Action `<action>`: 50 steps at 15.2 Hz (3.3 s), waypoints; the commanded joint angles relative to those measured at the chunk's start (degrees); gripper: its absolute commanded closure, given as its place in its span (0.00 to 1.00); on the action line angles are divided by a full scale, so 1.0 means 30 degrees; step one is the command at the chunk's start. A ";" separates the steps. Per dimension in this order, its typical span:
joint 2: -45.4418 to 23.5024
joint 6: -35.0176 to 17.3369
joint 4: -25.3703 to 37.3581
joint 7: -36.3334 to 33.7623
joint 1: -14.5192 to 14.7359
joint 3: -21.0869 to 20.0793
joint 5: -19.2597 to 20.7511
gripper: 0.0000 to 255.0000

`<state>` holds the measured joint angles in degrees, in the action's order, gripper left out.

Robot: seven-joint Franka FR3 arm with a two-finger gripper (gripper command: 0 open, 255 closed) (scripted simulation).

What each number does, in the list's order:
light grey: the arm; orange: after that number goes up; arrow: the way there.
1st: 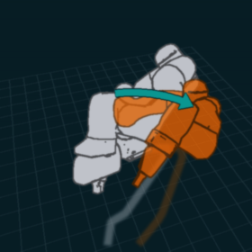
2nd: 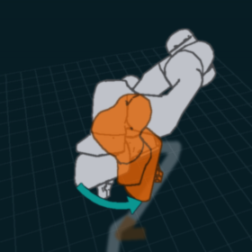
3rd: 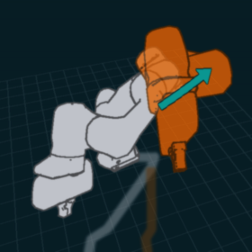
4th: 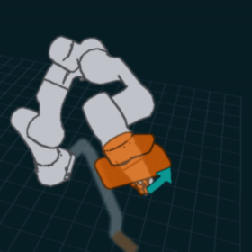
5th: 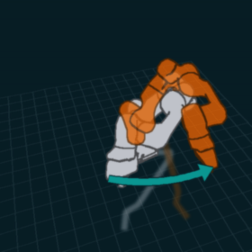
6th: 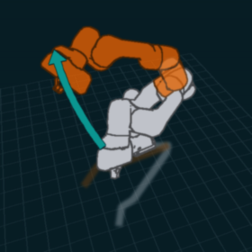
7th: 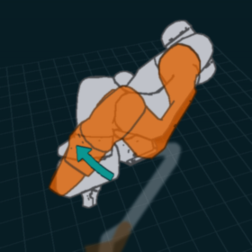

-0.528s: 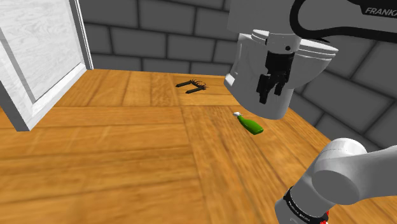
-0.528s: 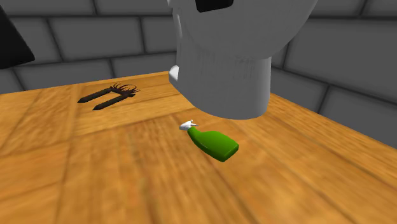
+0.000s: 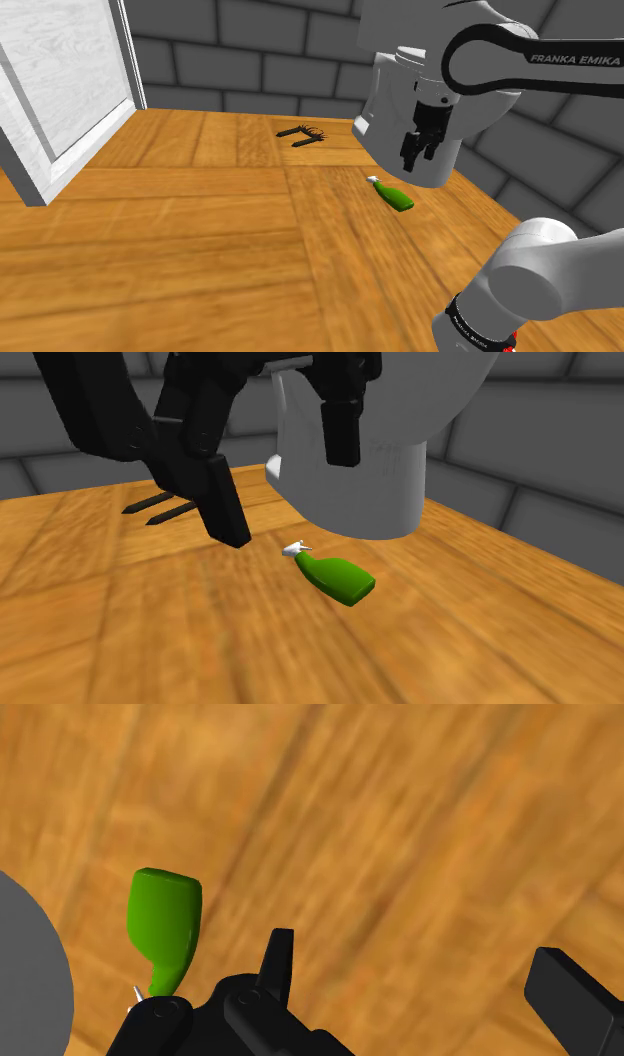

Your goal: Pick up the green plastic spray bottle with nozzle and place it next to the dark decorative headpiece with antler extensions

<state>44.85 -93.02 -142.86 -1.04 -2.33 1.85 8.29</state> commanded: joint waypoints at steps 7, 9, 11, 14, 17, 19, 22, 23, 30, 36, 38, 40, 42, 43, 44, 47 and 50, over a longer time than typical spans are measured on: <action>-0.2277 -0.5750 -0.1996 0.2598 -0.0982 0.3086 0.1747 0.00; -0.3236 -0.7253 -0.2185 0.3243 -0.1160 0.3869 0.2040 0.00; -0.4341 -0.8764 -0.2244 0.3921 -0.1290 0.4654 0.2231 0.00; -0.6239 -1.1011 -0.2086 0.5034 -0.1338 0.5857 0.2265 0.00; -0.8387 -1.3181 -0.1645 0.6369 -0.1200 0.7059 0.1836 0.00; -0.9938 -1.4547 -0.1200 0.7457 -0.0992 0.7854 0.1186 0.00; -1.2428 -1.6399 -0.0310 0.9545 -0.0573 0.8948 -0.0546 0.00; -1.3301 -1.6940 0.0049 1.0394 -0.0442 0.9247 -0.1365 0.00; -1.9534 -1.9059 0.3599 1.7362 -0.1648 0.8730 -0.8904 0.00; -2.3183 -1.9444 0.6647 2.0513 -0.4037 0.6734 -1.2266 0.00; -2.3673 -1.9740 0.6818 2.0768 -0.4243 0.6440 -1.2632 0.00; -2.4166 -2.0028 0.7006 2.1016 -0.4449 0.6146 -1.2984 0.00; -2.4806 -2.0389 0.7272 2.1321 -0.4714 0.5771 -1.3415 0.00; -2.4805 -2.0390 0.7271 2.1319 -0.4717 0.5768 -1.3411 0.00; -2.4804 -2.0390 0.7270 2.1318 -0.4718 0.5767 -1.3410 0.00; -2.4805 -2.0390 0.7271 2.1318 -0.4719 0.5766 -1.3410 0.00; -2.4801 -2.0387 0.7270 2.1315 -0.4716 0.5769 -1.3407 0.00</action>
<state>-29.55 -154.19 -121.05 62.91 -16.48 19.15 -31.93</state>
